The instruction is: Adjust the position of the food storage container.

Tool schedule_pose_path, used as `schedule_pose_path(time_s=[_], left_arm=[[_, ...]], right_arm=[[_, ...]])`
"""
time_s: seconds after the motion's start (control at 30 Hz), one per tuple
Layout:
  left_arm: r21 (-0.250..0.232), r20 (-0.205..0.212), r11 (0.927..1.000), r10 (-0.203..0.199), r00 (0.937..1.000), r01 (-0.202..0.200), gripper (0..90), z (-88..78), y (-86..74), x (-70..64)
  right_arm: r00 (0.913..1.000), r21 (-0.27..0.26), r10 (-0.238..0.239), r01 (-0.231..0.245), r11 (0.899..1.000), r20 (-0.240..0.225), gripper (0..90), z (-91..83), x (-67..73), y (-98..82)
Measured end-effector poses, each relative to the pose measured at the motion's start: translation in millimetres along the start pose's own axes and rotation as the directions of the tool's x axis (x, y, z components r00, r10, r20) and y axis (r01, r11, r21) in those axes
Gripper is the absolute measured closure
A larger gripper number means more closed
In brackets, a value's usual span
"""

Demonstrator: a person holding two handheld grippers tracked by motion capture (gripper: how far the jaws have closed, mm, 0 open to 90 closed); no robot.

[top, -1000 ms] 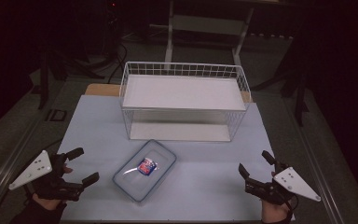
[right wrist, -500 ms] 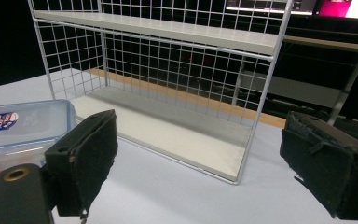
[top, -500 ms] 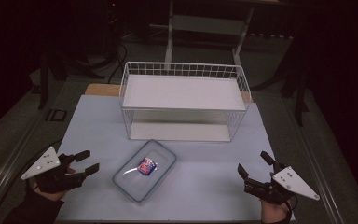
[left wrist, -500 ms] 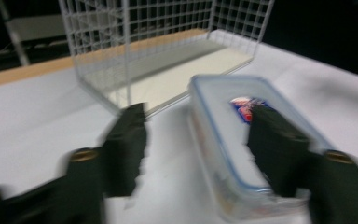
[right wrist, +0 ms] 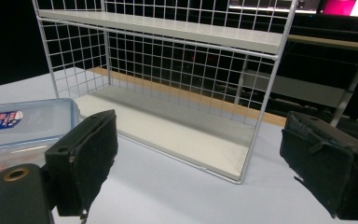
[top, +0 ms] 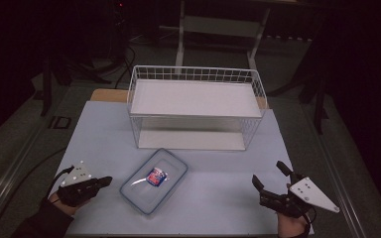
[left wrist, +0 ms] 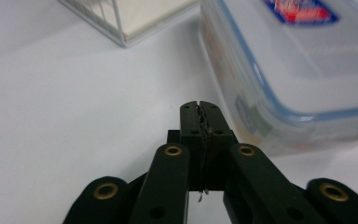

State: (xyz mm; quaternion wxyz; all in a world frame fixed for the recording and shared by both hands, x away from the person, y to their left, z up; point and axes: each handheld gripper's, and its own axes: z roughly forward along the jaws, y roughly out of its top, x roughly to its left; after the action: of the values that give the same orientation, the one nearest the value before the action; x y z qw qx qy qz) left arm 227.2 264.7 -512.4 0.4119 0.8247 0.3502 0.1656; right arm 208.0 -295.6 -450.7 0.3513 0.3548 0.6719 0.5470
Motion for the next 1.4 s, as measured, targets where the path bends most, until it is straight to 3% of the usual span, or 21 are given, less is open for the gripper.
schedule_pose_path(time_s=[0.2,0.4,0.53,0.8,1.0,1.07,1.1,1.33,1.4], left_arm=[[0.099,0.084,0.9947,0.020,0.9962,-0.029,89.5,18.4,-6.4,-9.4],[0.100,0.134,0.9941,0.029,0.9906,-0.042,89.6,23.8,-6.4,-15.6],[0.091,0.146,0.9949,0.030,0.9889,-0.043,89.6,22.8,-4.8,-18.8],[0.095,0.185,0.9893,0.091,0.9785,-0.110,89.6,23.9,-0.7,-36.0],[0.091,0.199,0.9907,0.081,0.9768,-0.101,89.6,12.8,-2.4,-32.8],[0.105,0.205,0.9866,0.101,0.9736,-0.125,89.6,11.1,-2.5,-35.2],[0.106,0.218,0.9863,0.102,0.9707,-0.127,89.6,11.0,-2.7,-35.7],[0.106,0.238,0.9856,0.104,0.9658,-0.132,89.6,16.7,-1.8,-39.9],[0.105,0.254,0.9843,0.112,0.9606,-0.142,89.6,18.4,-0.5,-43.9]], right_arm=[[1.0000,0.003,-0.002,0.002,1.000,-0.007,11.0,0.2,0.5,-0.2],[1.0000,0.004,-0.001,0.001,1.000,-0.009,11.0,0.6,-0.2,-0.5],[1.0000,0.005,-0.002,0.002,1.000,-0.010,11.0,0.5,-0.1,-0.4],[0.9999,0.012,-0.002,0.002,1.000,-0.013,11.0,1.6,0.3,-1.0],[0.9999,0.008,0.001,-0.001,1.000,-0.013,11.0,0.9,0.0,-0.9],[0.9999,0.011,0.002,-0.002,1.000,-0.015,11.0,1.3,0.2,-1.0],[0.9999,0.011,0.002,-0.001,1.000,-0.016,11.0,1.4,0.4,-1.0],[0.9999,0.007,0.000,0.000,1.000,-0.015,11.0,0.7,0.2,-0.6],[0.9999,0.007,0.003,-0.003,1.000,-0.014,11.0,0.9,-0.2,-0.8]])
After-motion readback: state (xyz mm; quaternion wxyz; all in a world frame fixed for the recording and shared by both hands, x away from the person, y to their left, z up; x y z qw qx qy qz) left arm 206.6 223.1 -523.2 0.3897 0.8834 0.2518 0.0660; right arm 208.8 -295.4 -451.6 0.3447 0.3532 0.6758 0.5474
